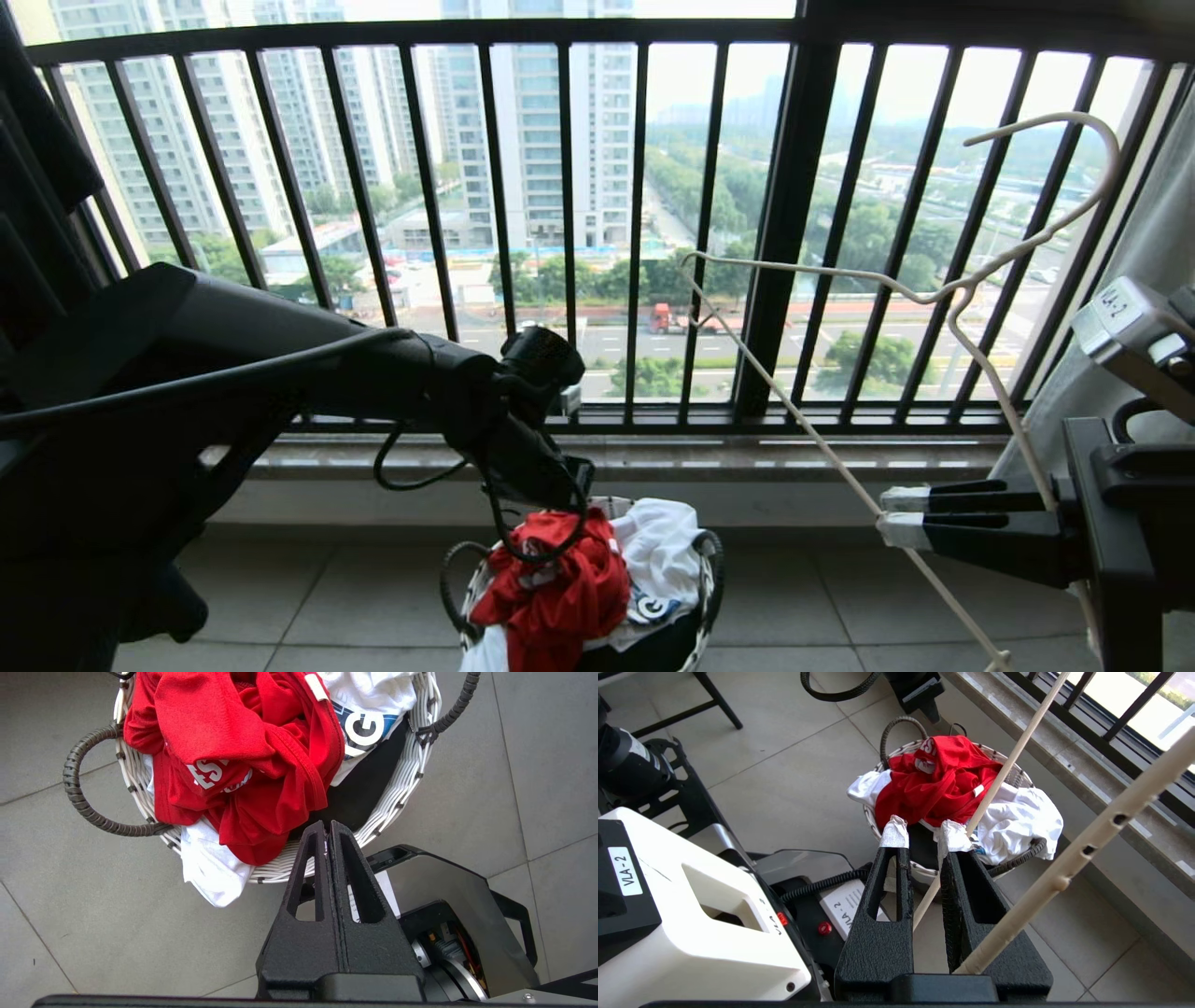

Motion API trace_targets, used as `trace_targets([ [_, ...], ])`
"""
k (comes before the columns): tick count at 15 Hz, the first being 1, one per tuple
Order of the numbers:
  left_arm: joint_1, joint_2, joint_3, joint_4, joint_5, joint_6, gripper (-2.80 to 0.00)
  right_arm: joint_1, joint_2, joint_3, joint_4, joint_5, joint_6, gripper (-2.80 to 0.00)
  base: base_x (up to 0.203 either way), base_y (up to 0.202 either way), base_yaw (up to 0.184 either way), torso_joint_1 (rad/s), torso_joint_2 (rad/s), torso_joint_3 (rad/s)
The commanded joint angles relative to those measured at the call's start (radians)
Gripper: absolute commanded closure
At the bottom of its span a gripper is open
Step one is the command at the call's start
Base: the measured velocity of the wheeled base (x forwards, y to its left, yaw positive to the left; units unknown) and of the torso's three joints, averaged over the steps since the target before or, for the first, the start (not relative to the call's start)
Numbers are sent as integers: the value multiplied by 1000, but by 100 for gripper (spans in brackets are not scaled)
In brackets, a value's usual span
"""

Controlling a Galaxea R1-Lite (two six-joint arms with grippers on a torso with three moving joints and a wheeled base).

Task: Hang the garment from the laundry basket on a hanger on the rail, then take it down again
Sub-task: Pick up clothes from the basket

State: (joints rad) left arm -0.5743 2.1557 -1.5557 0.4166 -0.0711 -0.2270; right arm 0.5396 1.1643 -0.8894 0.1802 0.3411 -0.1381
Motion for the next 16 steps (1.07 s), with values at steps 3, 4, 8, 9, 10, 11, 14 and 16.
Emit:
trace_targets([
  [3, -1, -10, 2, 2, 2, -1, 0, 0, 2, 1, 1, 3, -2, 0, 0, 0, 0, 2, -38, 2],
  [4, -1, -9, 4, 2, 2, -1, 0, 0, 2, 1, 1, 3, -2, 0, 0, 0, 0, 2, -36, 2],
  [8, -3, -18, 25, -2, 4, 0, 0, 0, 2, 1, 1, 3, -2, 0, 0, 0, 0, 0, 46, 0],
  [9, -3, -19, 26, -2, 4, 0, 0, 0, 2, 1, 1, 3, -2, 0, 0, 0, 0, 0, 0, 0],
  [10, -3, -20, 26, -2, 4, 0, 0, 0, 2, 1, 1, 3, -2, 0, 0, 0, 0, 0, 0, 0],
  [11, -3, -20, 29, -2, 4, 2, 0, 0, 2, 1, 1, 3, -2, 0, 0, 0, 0, 0, 0, 0],
  [14, -1, -20, 29, -2, 4, 15, 0, 0, 2, 1, 1, 3, -2, 0, 0, 0, 0, 1, 5, -129],
  [16, -1, -19, 29, -1, 4, 15, 0, 0, 2, 2, 1, 3, -2, 0, 0, 0, 0, 4, 2, -186],
])
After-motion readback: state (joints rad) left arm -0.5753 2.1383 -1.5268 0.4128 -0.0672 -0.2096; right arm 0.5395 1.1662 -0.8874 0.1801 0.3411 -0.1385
